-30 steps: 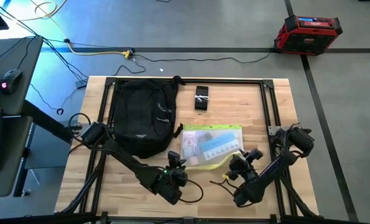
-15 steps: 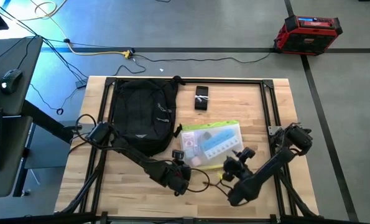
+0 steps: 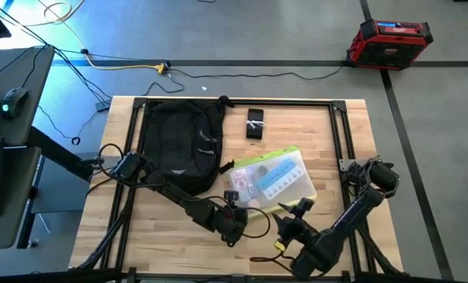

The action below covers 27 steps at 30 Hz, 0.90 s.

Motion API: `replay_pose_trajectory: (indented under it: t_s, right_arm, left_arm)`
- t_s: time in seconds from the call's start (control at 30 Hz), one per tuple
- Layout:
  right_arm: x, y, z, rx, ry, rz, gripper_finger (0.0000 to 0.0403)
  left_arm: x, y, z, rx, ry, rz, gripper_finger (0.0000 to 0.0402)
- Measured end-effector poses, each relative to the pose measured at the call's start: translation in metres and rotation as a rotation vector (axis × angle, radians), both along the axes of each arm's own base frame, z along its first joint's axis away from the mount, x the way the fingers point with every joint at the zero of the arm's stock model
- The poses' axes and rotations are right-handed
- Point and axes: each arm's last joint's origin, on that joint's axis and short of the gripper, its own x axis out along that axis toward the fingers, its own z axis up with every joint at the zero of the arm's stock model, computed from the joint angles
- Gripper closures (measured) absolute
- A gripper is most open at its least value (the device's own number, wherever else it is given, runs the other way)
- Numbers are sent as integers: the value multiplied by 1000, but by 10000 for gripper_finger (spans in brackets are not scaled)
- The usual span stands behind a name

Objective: Unpack backpack
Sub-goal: Open the transparent zip bag

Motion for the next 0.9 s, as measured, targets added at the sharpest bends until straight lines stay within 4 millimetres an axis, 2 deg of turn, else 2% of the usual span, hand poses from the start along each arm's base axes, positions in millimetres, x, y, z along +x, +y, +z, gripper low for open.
replay_pose_trajectory:
  t_s: [0.1, 0.2, 0.37, 0.47, 0.7, 0.9]
  right_arm:
    - [7, -8, -23, 29, 76, 22, 231]
    - [15, -23, -45, 44, 128, 16, 231]
    - [24, -50, -78, 191, 299, 6, 231]
    - [27, -66, -92, 238, 338, -8, 231]
    - [35, -100, -93, 183, 346, -161, 231]
    - [36, -104, -90, 205, 365, -215, 231]
  left_arm:
    - [0, 0, 1, 5, -6, 4, 401]
    - [0, 0, 1, 28, -12, 3, 401]
    - [-1, -2, 1, 45, -19, 4, 401]
    - [-1, -3, 1, 46, -19, 1, 401]
    - [-6, -12, 1, 57, -13, -31, 401]
    - [-10, -20, 2, 136, 4, -126, 384]
